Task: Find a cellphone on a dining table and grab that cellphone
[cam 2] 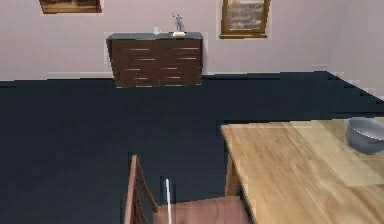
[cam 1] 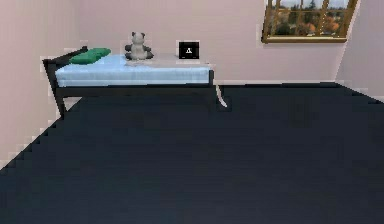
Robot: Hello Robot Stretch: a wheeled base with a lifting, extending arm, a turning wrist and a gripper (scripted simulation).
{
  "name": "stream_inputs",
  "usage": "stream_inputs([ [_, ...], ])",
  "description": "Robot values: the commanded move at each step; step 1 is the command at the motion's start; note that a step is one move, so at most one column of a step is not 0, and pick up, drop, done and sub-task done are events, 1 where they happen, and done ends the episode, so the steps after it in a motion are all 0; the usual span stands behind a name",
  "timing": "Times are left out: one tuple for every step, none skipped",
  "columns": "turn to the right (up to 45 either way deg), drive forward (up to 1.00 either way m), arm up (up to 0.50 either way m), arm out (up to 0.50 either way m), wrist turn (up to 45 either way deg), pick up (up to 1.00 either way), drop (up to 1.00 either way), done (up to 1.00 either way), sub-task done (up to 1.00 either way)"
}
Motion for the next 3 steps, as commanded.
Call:
stream_inputs([
  [0.0,0.15,0.0,0.0,0.0,0.0,0.0,0.0,0.0],
  [45.0,0.0,0.0,0.0,0.0,0.0,0.0,0.0,0.0],
  [0.0,0.3,0.0,0.0,0.0,0.0,0.0,0.0,0.0],
])
